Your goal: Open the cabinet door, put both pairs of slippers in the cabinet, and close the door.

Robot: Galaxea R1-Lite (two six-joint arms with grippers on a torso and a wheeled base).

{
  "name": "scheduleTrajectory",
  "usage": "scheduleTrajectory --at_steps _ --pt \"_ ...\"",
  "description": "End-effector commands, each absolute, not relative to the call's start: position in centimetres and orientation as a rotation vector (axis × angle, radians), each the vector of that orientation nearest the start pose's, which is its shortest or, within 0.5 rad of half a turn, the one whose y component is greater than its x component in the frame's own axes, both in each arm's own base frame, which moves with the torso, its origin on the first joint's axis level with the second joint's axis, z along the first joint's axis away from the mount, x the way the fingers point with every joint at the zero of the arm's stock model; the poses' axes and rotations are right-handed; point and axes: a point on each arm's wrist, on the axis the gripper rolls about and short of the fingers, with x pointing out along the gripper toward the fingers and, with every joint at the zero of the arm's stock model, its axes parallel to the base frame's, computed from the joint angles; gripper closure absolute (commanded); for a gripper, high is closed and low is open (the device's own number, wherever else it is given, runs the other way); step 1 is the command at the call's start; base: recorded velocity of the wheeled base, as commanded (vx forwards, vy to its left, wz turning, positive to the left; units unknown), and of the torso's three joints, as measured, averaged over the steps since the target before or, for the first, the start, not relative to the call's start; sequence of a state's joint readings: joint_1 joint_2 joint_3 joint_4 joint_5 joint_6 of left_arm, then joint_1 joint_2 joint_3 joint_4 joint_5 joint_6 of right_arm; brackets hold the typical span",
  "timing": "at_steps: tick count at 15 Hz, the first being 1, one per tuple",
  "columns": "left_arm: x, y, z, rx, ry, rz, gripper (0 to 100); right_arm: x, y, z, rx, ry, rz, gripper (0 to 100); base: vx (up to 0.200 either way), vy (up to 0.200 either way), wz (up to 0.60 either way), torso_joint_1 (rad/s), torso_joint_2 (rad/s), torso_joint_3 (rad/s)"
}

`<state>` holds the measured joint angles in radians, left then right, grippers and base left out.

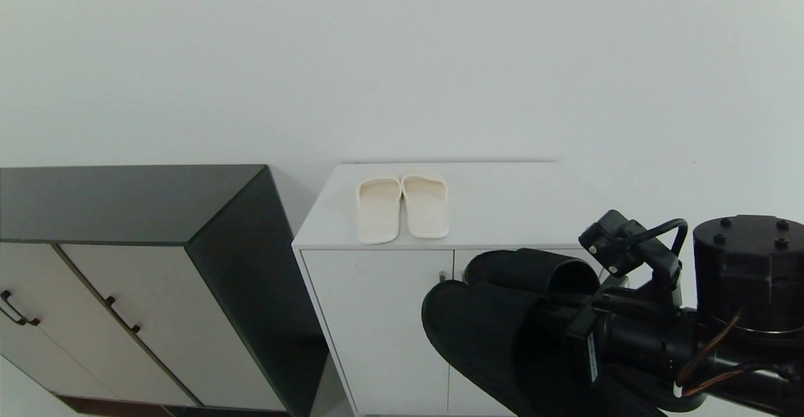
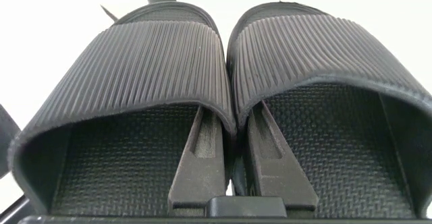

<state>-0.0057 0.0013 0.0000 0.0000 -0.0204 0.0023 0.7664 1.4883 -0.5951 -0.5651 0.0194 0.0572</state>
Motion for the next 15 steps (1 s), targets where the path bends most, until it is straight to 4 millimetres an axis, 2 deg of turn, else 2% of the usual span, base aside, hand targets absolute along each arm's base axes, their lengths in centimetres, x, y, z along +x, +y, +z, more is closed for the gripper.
scheduleTrajectory --at_steps 1,4,8,9,15 --pt "-2.27 -0.03 7.55 0.002 0.002 -0.021 100 17.39 16.67 17.61 -0.069 0.341 0.766 100 0.0 0.0 0.0 0.0 0.0 0.0" --pt "-2.27 -0.03 7.55 0.003 0.001 -0.025 100 17.46 16.64 17.57 -0.069 0.342 0.763 100 0.0 0.0 0.0 0.0 0.0 0.0" --pt "-2.27 -0.03 7.55 0.005 0.001 -0.028 100 17.65 16.57 17.38 -0.07 0.35 0.755 100 0.0 0.0 0.0 -0.149 0.36 0.191" --pt "-2.27 -0.04 7.55 0.005 0.001 -0.029 0 17.69 16.55 17.42 -0.069 0.348 0.754 100 0.0 0.0 0.0 -0.212 0.5 0.286" --pt "-2.27 -0.03 7.55 0.003 0.001 -0.028 0 17.54 16.36 17.21 -0.071 0.356 0.751 100 0.0 0.0 0.0 -0.226 0.54 0.312"
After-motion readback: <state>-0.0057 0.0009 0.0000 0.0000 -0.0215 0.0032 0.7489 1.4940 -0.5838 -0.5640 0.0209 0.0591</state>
